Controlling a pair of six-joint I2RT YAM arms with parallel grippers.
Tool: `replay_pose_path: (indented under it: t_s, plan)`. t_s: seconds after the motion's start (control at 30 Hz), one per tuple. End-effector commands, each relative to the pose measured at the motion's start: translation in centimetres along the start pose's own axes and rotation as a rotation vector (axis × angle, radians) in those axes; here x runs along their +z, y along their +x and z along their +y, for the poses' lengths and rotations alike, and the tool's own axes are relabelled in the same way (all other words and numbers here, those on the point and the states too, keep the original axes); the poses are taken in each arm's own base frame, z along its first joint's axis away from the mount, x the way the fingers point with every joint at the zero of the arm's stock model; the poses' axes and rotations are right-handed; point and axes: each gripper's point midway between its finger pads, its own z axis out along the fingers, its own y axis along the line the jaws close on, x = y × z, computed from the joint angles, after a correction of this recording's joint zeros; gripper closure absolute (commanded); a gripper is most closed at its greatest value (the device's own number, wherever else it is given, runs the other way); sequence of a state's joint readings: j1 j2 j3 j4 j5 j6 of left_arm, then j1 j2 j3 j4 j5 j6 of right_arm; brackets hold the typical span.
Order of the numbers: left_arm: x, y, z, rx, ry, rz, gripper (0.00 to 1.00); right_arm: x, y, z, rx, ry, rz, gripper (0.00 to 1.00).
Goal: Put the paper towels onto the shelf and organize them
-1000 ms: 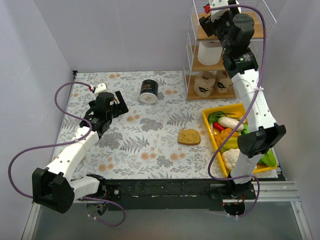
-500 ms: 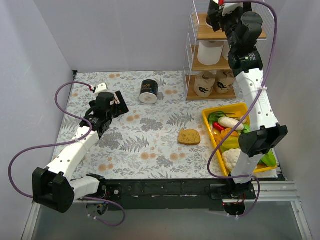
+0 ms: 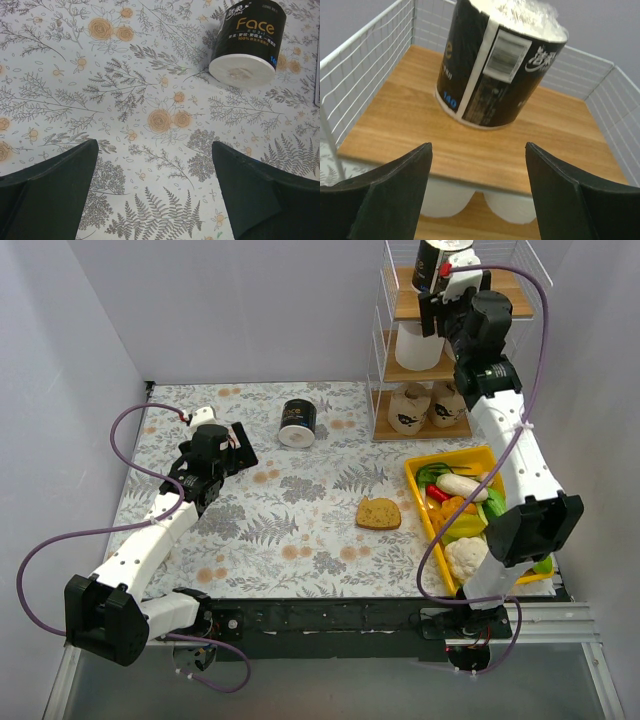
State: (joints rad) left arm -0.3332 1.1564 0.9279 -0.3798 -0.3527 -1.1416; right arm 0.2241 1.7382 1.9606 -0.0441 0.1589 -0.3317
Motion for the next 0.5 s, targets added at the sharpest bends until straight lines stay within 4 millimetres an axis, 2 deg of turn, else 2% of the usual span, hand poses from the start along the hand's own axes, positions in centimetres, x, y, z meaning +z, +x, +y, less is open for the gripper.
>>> replay_pose_path:
  t_s: [0.0, 0.03, 0.07, 0.13, 0.17, 0.2, 0.23, 0.3, 0.33, 0.37, 0.4, 0.43, 0.47]
  plan:
    - [-0.4, -0.7, -0.8, -0.013, 0.04, -0.023, 0.02, -5.2, -6.7, -1.6, 0.119, 0.021, -0.162, 0.18]
    - [-0.4, -0.7, -0.8, -0.016, 0.043, -0.022, 0.02, -5.7, -6.0, -1.5, 0.139, 0.026, -0.138, 0.19]
    - [-0.5, -0.8, -0.9, -0.018, 0.048, -0.024, 0.02, -6.8, -6.8, -1.6, 0.172, 0.024, -0.148, 0.2]
    - [-0.3, -0.6, -0.9, -0.016, 0.046, -0.02, 0.02, -7.7, -5.3, -0.5, 0.195, -0.021, -0.088, 0.2]
    - [-0.4, -0.7, -0.9, -0.018, 0.045, -0.026, 0.02, -8.7, -5.9, -0.1, 0.207, -0.037, -0.093, 0.21]
    - [-0.4, -0.8, -0.8, -0.017, 0.039, -0.027, 0.02, -9.3, -5.4, 0.5, 0.223, -0.056, -0.072, 0.22]
    - [-0.4, -0.9, -0.7, -0.021, 0.032, -0.031, 0.02, -9.6, -3.9, 1.8, 0.223, -0.089, -0.04, 0.22]
    - [-0.8, -1.4, -0.5, -0.034, 0.026, -0.051, 0.02, -11.4, -4.3, 3.9, 0.214, -0.132, -0.056, 0.23]
    - [-0.9, -1.5, -0.2, -0.039, 0.014, -0.063, 0.02, -11.8, -4.5, 4.0, 0.2, -0.1, -0.072, 0.23]
    - [-1.4, -2.1, -0.1, -0.051, 0.015, -0.086, 0.02, -13.0, -3.7, 7.0, 0.179, -0.15, -0.062, 0.23]
    - [-1.6, -2.3, 0.1, -0.058, 0.011, -0.1, 0.02, -13.5, -3.4, 8.2, 0.151, -0.159, -0.058, 0.23]
    - [-1.8, -2.7, 0.6, -0.072, -0.009, -0.124, 0.02, -13.8, -3.7, 8.3, 0.107, -0.119, -0.082, 0.22]
    - [-2.1, -3.0, 0.9, -0.081, -0.018, -0.142, 0.02, -14.5, -3.3, 11.0, 0.089, -0.166, -0.076, 0.21]
